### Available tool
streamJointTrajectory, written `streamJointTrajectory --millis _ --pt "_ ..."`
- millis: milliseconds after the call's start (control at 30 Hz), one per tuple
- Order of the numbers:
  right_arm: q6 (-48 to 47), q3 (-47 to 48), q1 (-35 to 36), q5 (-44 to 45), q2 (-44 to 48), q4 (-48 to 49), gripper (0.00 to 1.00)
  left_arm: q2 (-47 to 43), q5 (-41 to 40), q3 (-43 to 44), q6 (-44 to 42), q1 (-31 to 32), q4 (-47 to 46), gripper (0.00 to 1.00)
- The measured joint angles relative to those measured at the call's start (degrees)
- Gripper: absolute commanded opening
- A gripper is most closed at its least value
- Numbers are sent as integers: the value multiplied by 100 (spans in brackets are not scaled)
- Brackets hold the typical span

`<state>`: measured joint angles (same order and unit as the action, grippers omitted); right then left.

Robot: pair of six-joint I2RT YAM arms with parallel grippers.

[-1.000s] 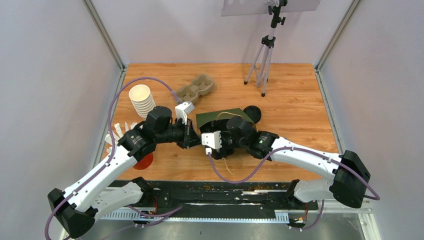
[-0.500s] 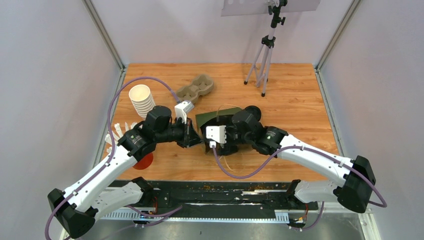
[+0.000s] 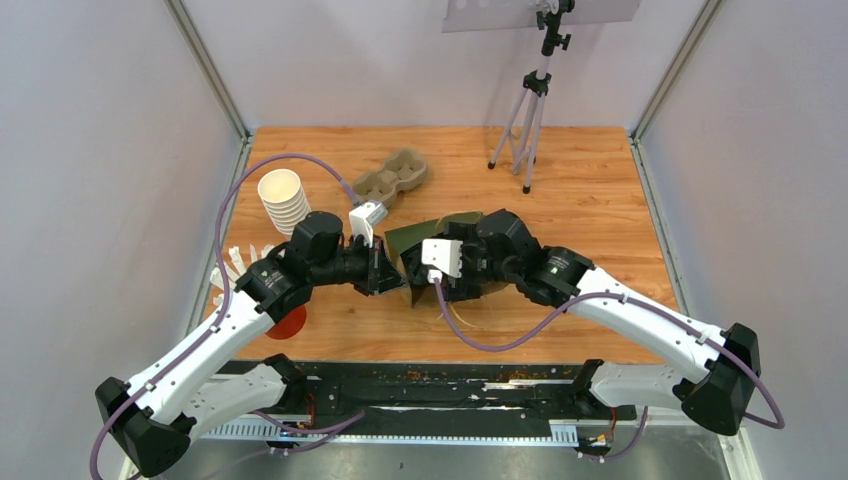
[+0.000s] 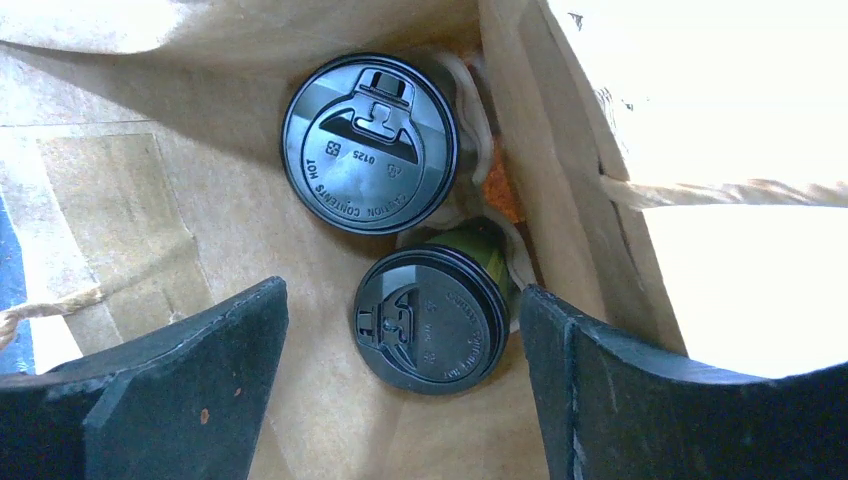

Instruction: Pack the takeout coffee

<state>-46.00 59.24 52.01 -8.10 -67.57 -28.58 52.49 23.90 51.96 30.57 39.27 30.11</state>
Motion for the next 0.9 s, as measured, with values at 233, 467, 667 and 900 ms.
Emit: streamJointTrajectory --millis 233,467,667,900 --pt "181 267 -138 -157 9 -216 82 0 4 17 33 -48 -35 6" --pt "361 636 -186 -284 -96 -492 80 2 79 94 92 -122 -57 6" --pt "568 835 -212 -374 -238 -632 77 2 195 109 160 -234 -74 6" --pt "953 1069 -273 -442 -356 -680 75 2 284 109 264 -350 -76 6"
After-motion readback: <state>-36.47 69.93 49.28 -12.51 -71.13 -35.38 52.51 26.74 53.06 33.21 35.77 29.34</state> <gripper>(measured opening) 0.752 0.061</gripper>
